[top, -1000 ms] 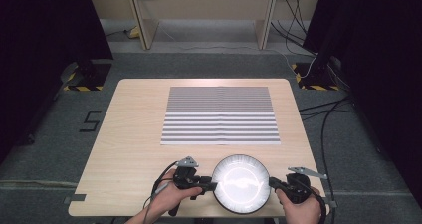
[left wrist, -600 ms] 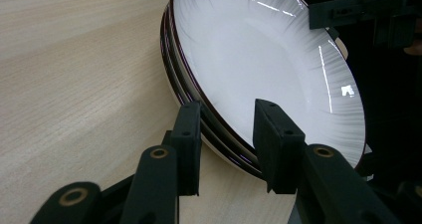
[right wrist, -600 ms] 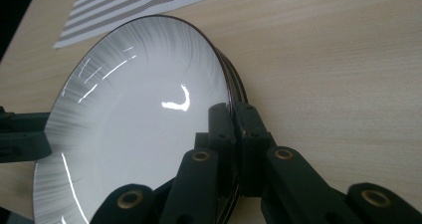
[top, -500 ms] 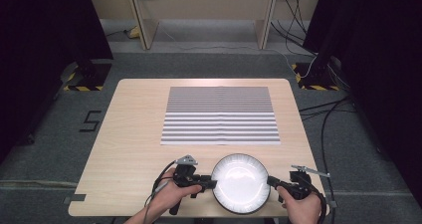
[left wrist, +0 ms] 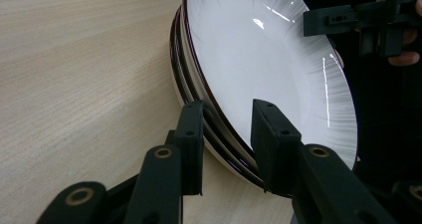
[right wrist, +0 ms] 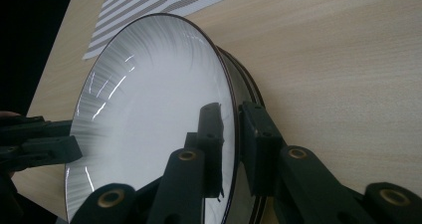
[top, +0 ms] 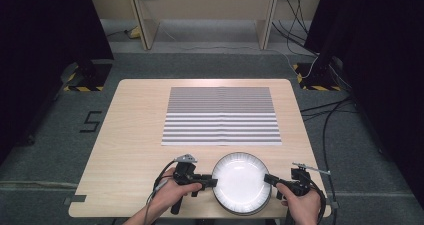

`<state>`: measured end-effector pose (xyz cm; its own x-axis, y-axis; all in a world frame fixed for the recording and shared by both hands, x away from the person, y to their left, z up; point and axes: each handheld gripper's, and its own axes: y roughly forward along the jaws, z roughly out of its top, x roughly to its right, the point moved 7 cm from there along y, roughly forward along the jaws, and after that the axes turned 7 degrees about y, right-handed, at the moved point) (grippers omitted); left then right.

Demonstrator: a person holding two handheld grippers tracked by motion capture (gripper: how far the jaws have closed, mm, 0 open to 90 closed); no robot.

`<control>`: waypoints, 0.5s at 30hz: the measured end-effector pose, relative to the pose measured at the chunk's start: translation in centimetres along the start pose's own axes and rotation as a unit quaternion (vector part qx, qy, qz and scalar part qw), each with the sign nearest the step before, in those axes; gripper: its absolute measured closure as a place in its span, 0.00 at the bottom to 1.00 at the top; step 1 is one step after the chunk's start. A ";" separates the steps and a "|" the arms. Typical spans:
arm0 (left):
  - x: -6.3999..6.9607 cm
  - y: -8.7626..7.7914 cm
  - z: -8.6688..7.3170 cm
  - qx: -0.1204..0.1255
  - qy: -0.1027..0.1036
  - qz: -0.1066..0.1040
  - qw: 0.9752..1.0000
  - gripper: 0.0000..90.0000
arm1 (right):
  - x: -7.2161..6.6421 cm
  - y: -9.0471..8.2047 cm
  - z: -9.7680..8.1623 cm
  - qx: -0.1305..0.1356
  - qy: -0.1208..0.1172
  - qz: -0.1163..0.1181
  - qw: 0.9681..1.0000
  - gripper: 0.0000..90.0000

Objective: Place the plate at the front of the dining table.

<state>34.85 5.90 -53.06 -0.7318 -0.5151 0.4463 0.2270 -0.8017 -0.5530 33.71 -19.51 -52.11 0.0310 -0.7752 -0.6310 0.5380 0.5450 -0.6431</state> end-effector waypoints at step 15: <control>-0.6 0.5 0.8 -0.005 -0.018 -0.004 1.000 0.73 | -0.5 1.5 0.2 -0.010 -0.035 0.009 0.999 0.78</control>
<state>35.94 5.61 -53.06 -0.7100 -0.5192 0.4757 0.2147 -0.8030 -0.5560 34.71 -18.37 -52.66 0.1002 -0.7854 -0.6109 0.5194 0.5650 -0.6411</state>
